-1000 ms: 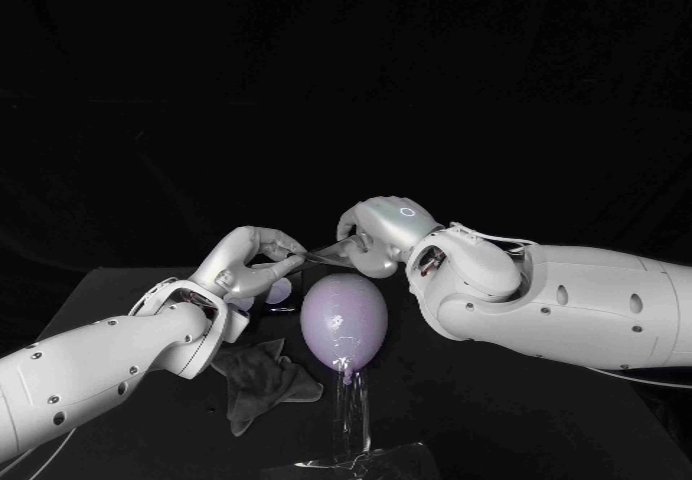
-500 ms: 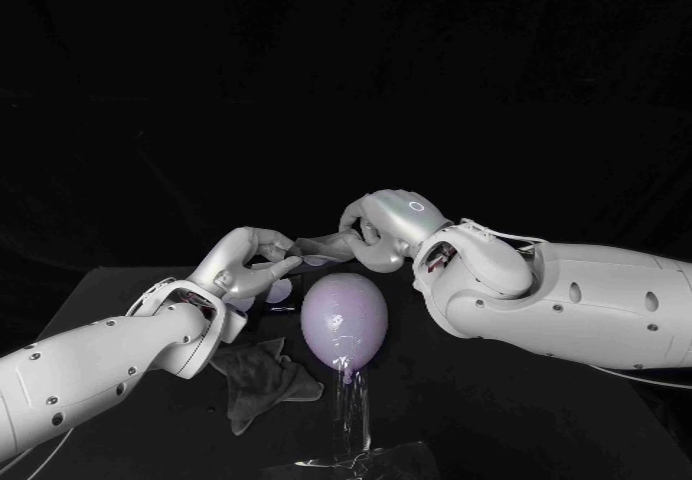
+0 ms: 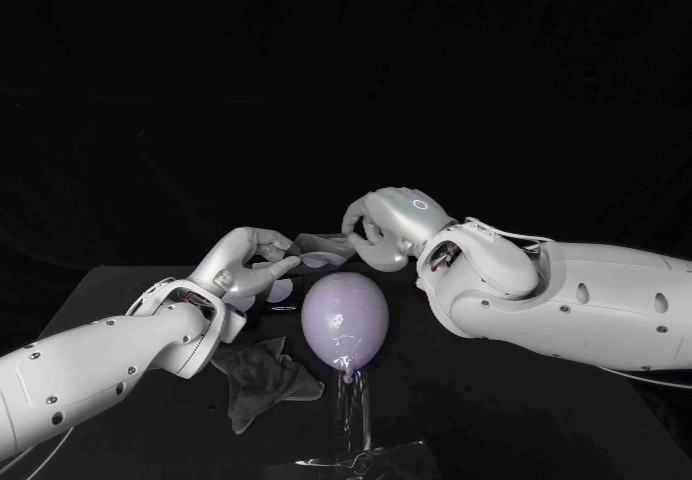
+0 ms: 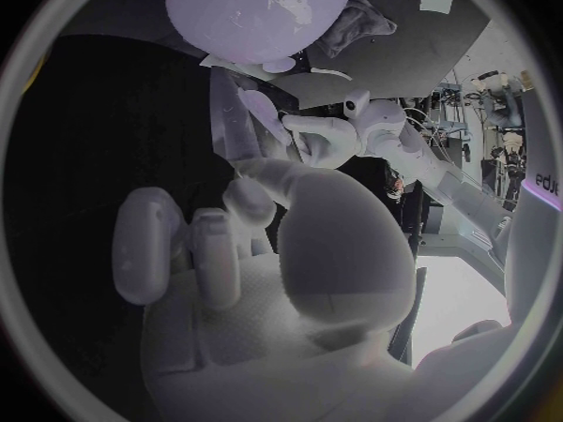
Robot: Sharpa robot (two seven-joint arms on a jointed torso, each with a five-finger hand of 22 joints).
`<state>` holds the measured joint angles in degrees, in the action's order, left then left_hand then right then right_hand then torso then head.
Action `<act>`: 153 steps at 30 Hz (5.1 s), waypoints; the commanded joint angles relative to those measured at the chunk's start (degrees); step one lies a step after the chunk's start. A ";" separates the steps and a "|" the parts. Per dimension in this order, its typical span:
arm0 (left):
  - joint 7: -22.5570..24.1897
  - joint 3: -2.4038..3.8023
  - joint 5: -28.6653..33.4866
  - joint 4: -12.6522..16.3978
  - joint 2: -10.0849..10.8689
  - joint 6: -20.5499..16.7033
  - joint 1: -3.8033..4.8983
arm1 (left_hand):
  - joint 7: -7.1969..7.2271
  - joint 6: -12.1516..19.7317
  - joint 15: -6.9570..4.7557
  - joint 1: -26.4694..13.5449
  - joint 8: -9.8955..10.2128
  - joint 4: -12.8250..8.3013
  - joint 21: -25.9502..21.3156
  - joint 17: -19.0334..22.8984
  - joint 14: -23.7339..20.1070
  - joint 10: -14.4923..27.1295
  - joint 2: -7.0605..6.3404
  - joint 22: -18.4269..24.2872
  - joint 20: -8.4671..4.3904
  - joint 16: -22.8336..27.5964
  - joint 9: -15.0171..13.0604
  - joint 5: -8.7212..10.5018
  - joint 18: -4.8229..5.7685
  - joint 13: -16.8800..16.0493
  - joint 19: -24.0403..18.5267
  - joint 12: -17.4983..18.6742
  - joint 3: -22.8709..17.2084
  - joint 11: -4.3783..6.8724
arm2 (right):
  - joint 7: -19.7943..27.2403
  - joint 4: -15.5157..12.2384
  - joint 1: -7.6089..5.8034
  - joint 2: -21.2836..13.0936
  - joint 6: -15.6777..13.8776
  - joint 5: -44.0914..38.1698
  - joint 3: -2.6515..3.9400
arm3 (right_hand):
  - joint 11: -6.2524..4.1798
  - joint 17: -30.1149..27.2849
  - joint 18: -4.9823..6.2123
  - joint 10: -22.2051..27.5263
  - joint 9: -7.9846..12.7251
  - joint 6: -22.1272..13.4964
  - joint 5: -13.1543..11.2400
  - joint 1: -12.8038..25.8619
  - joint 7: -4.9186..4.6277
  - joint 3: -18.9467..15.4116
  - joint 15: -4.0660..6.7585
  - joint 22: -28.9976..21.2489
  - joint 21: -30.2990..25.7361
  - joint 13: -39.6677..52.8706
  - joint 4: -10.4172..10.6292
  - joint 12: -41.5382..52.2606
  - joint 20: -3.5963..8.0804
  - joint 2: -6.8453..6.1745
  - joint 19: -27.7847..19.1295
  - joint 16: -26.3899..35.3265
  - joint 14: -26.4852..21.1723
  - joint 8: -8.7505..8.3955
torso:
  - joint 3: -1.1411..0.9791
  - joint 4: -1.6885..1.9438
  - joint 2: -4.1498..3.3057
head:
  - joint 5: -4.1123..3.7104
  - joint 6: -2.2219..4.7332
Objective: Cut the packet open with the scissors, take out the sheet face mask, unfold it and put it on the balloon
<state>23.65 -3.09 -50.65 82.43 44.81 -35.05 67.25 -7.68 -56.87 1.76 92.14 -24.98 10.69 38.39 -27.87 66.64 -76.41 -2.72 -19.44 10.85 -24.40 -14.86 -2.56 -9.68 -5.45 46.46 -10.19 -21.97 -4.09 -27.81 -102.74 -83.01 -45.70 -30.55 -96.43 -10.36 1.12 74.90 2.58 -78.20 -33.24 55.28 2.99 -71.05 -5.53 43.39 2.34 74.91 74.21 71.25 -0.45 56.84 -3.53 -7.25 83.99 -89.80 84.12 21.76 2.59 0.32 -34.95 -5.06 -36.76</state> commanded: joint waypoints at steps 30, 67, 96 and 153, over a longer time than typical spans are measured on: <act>0.90 0.07 1.09 0.86 0.12 -0.32 0.06 | 0.02 0.90 -0.06 -0.21 -0.70 0.09 1.24 -0.64 -0.91 -0.21 0.49 -0.71 -0.02 -1.01 -9.54 -0.19 -0.36 -0.41 -1.24 -0.82 -1.22 0.29 | 1.10 4.69 -0.04 3.75 6.44 -1.66 -0.10 | 0.94 15.10 0.35 -2.16 3.07 -0.77 -0.13 1.57 -0.80 -23.56 -0.52 11.21 0.39 6.09 10.28 10.73 -0.82 -7.42 0.42 -0.20 5.88 -4.01 | 0.05 0.02 -0.02 | 0.05 0.08; 1.14 0.07 1.00 0.77 0.13 0.59 0.06 | 0.00 1.20 -0.04 -0.27 -0.91 0.13 1.66 -0.92 -1.17 -0.02 0.42 -1.01 -0.01 -1.36 -10.35 -0.19 -0.37 -0.61 -1.67 -1.14 -1.57 0.27 | 0.05 3.25 0.24 1.56 1.07 -4.14 -0.17 | -2.61 15.10 -1.07 -8.30 1.89 5.25 1.64 -8.78 3.04 -19.92 2.34 13.11 8.24 14.44 14.44 25.15 1.85 0.14 3.31 -0.20 5.88 2.09 | -0.04 -0.07 0.03 | -0.17 -0.22; 0.64 0.06 0.94 0.32 0.06 0.63 0.06 | 0.00 1.37 -0.04 -0.33 -1.04 0.15 1.92 -1.11 -1.26 0.03 0.38 -1.20 -0.01 -1.61 -10.86 -0.19 -0.38 -0.77 -1.89 -1.40 -1.74 0.28 | -0.72 -1.25 -0.76 -2.14 -0.30 -5.65 0.11 | -2.28 15.10 -1.05 -7.20 1.53 3.58 1.91 -8.46 2.64 -15.32 2.09 13.08 8.21 13.15 14.12 22.63 1.66 -1.10 3.24 -0.20 5.88 3.34 | -0.01 -0.05 0.01 | -0.30 -0.22; 0.06 0.03 0.92 -0.88 0.33 1.44 0.06 | 0.00 1.50 -0.05 -0.34 -1.14 0.14 2.10 -1.23 -1.36 0.11 0.37 -1.33 -0.01 -1.77 -11.23 -0.18 -0.39 -0.88 -2.08 -1.57 -1.91 0.28 | 1.23 -6.55 -2.85 -7.30 -3.57 -6.14 0.91 | -2.01 15.10 -1.17 -6.74 0.47 1.87 -0.15 -5.84 2.32 -7.22 1.83 13.24 8.88 12.19 11.93 20.80 1.41 -2.59 3.40 -0.20 5.88 6.24 | 0.01 -0.01 -0.01 | -0.38 0.29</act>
<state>23.95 -3.11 -50.06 81.49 45.19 -33.84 67.26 -7.48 -55.42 1.68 91.77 -25.92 10.96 40.32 -29.06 65.49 -76.37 -2.79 -20.72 10.96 -25.98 -15.22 -2.39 -9.19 -6.37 44.73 -11.51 -23.42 -4.08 -27.20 -109.21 -85.78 -52.96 -33.07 -101.86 -9.50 -1.22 74.90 1.69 -83.81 -31.18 57.46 2.97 -77.28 -3.28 36.16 4.49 74.91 83.32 74.94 11.22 77.90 -2.18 -9.90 83.86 -89.80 84.00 27.52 2.58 0.30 -34.95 -5.46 -36.47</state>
